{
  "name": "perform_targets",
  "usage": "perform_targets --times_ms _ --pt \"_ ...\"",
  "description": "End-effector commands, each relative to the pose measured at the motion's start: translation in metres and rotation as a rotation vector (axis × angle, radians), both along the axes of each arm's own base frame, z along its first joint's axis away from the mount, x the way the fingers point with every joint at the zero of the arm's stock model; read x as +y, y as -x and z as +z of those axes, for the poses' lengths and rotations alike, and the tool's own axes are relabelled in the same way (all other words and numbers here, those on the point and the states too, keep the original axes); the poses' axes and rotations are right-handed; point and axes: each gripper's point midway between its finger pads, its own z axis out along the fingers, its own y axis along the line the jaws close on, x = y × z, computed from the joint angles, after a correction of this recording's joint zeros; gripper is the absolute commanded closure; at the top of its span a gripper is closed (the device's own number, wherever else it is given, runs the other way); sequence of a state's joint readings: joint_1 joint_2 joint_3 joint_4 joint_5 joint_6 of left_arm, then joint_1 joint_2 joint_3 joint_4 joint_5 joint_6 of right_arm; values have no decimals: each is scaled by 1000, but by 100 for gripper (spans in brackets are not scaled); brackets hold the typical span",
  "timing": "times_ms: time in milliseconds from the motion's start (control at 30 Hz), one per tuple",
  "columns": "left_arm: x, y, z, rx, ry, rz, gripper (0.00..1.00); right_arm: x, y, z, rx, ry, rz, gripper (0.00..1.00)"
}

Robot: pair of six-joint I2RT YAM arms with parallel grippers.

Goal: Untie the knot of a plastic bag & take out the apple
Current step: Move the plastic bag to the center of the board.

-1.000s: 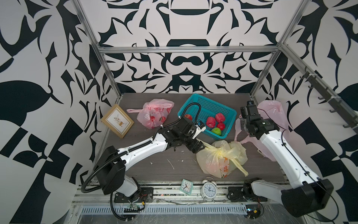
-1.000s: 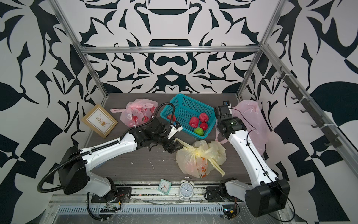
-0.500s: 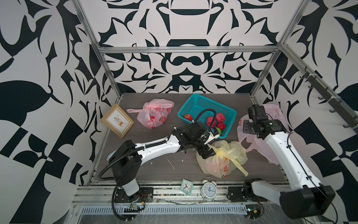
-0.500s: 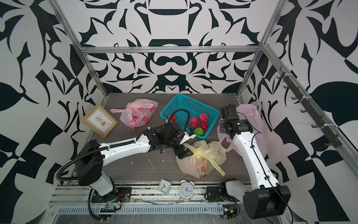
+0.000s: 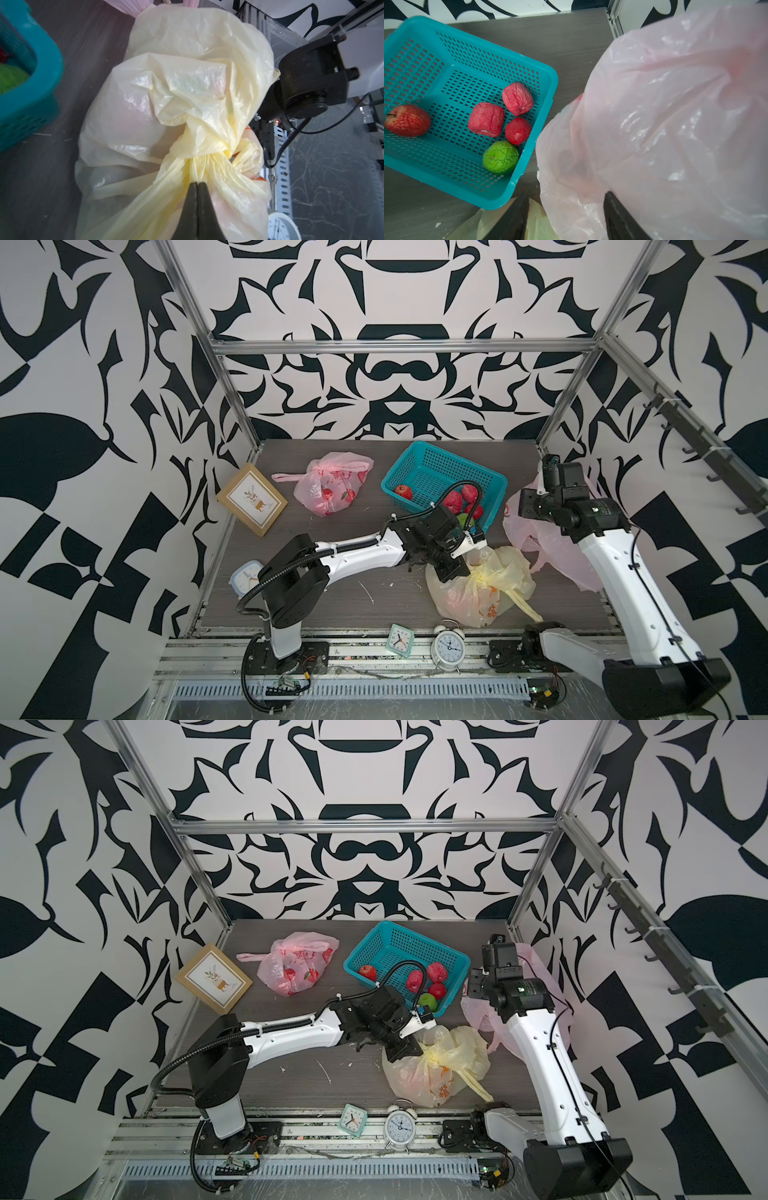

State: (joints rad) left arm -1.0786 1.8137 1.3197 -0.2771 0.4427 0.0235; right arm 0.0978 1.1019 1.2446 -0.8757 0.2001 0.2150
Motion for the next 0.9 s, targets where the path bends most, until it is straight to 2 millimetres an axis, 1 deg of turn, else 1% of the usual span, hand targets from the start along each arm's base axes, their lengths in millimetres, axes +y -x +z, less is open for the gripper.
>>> perform_targets --times_ms 0,67,167,367,467,600,700,733,767,867 --pt "5 5 1 25 -23 -14 100 10 -1 34 -112 -47 45 39" --pt "13 0 4 -4 -39 -1 100 14 0 36 -113 -63 62 39" --pt "31 -14 15 -57 -63 43 100 21 0 37 -112 -89 96 39" --pt "85 -52 46 -202 -95 192 100 49 1 49 -162 -194 227 38" --pt "111 -70 58 -266 -102 270 100 72 2 54 -187 -272 330 37" --pt "138 -84 67 -335 -125 343 100 116 11 59 -207 -369 540 38" --pt "157 -94 66 -380 -151 389 100 155 21 54 -183 -357 699 40" --pt "163 -96 65 -394 -155 402 100 170 25 50 -167 -345 756 40" --pt "170 -100 63 -414 -157 420 100 187 29 41 -136 -333 814 40" --pt "192 -114 57 -459 -172 491 100 226 34 9 -26 -288 926 42"
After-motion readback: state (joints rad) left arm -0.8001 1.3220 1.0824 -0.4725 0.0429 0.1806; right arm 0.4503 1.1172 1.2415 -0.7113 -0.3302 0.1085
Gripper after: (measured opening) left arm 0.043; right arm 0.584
